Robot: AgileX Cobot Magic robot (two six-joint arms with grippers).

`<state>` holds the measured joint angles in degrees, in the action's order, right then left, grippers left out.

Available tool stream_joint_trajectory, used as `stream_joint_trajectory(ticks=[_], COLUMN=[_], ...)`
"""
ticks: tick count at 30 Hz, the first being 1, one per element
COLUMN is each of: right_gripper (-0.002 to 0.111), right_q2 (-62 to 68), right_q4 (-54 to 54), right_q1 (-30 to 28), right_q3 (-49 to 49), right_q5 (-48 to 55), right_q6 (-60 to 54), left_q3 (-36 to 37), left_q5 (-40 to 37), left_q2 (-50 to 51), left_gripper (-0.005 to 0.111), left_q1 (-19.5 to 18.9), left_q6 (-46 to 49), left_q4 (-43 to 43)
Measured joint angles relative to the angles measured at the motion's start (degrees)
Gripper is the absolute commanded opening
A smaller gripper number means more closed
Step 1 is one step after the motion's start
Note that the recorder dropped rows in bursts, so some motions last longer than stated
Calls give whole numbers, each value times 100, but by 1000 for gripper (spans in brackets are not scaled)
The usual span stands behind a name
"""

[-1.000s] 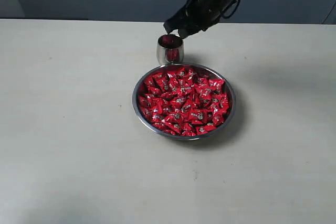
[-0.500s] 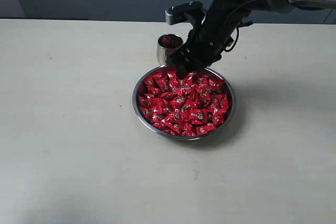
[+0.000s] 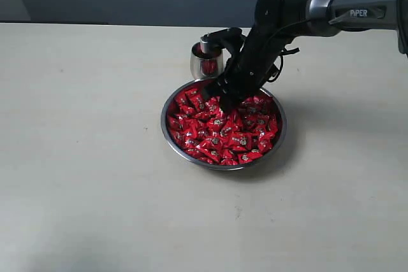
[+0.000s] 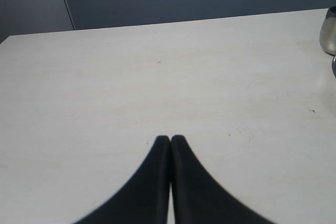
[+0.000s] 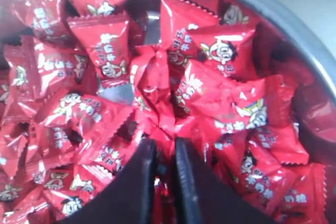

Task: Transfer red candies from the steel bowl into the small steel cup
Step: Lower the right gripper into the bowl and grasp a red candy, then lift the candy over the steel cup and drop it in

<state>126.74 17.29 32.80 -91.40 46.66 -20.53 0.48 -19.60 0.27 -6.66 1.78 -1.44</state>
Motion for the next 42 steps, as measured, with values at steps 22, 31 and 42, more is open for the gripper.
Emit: stream_joint_trajectory(ticks=[22,31,42], right_gripper=[0,0,1], right_q2=[-924,-935,98], right_q4=[-10,198,292], right_q1=[0,0,0], right_q3=[0,0,-946], right_q5=[318,-1151,-1944], right_q6=[0,0,0], left_q3=[0,0,0], left_q5=[0,0,0], left_q2=[0,0,0], left_gripper=[0,0,0], left_q1=[0,0,0], left_q6=[0,0,0], left_q4=[0,0,0])
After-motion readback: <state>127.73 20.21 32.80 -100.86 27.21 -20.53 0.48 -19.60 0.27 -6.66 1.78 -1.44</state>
